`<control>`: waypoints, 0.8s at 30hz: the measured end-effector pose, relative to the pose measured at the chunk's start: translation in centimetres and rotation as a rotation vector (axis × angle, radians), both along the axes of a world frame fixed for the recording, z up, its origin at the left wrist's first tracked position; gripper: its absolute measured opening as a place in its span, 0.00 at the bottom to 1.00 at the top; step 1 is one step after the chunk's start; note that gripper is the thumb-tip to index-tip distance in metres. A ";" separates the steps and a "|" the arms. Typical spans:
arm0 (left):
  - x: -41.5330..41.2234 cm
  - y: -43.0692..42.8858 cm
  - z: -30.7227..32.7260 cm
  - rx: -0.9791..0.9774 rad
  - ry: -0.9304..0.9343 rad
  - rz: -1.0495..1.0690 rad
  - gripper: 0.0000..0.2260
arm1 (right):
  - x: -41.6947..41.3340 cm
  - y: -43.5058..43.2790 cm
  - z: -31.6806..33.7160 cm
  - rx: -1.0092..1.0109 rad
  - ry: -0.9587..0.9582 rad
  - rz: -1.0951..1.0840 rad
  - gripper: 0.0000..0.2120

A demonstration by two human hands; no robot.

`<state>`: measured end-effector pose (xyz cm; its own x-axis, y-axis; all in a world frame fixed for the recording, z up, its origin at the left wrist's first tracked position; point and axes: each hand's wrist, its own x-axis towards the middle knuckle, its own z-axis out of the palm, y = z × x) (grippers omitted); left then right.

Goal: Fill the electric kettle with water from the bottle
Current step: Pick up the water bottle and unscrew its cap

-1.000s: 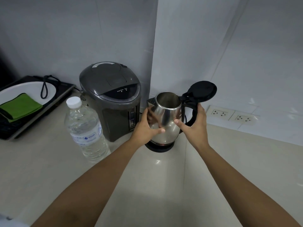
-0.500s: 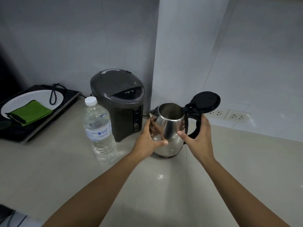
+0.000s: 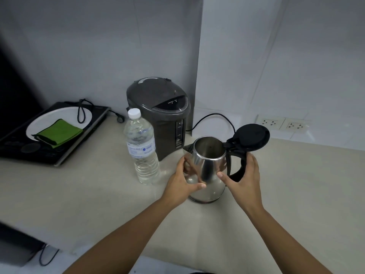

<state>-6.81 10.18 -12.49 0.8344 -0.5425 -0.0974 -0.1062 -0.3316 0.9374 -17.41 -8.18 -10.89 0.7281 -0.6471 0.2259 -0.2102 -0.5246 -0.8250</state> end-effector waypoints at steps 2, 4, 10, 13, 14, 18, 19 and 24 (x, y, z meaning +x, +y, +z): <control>-0.4 0.6 -0.6 0.001 0.004 -0.007 0.52 | -0.6 0.8 -0.2 -0.005 0.006 -0.011 0.52; -0.7 1.0 -1.3 0.002 0.012 -0.023 0.51 | -1.2 1.5 -0.5 -0.021 0.019 -0.025 0.52; -1.4 1.8 -2.1 -0.006 0.015 -0.051 0.52 | -2.6 2.5 -1.1 -0.027 0.039 -0.078 0.52; -1.1 1.9 -2.0 -0.001 0.008 -0.078 0.52 | -2.7 3.0 -1.1 -0.010 0.039 -0.091 0.52; -1.0 1.9 -2.0 -0.005 0.009 -0.080 0.52 | -2.8 3.2 -1.1 -0.004 0.044 -0.094 0.52; -1.2 2.1 -1.9 0.019 0.018 -0.088 0.52 | -3.0 3.9 -0.8 0.017 0.087 -0.105 0.53; -1.3 2.1 -1.8 0.037 0.019 -0.094 0.52 | -3.1 4.1 -0.7 0.028 0.103 -0.104 0.53; -1.7 2.1 -1.2 0.158 -0.032 -0.116 0.53 | -3.4 5.2 -0.4 0.061 0.118 -0.119 0.52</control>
<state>-8.51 12.30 -13.66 0.7716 -0.6150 -0.1627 -0.1814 -0.4578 0.8703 -20.78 -2.99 -11.28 0.6651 -0.7400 0.1008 -0.3652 -0.4399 -0.8204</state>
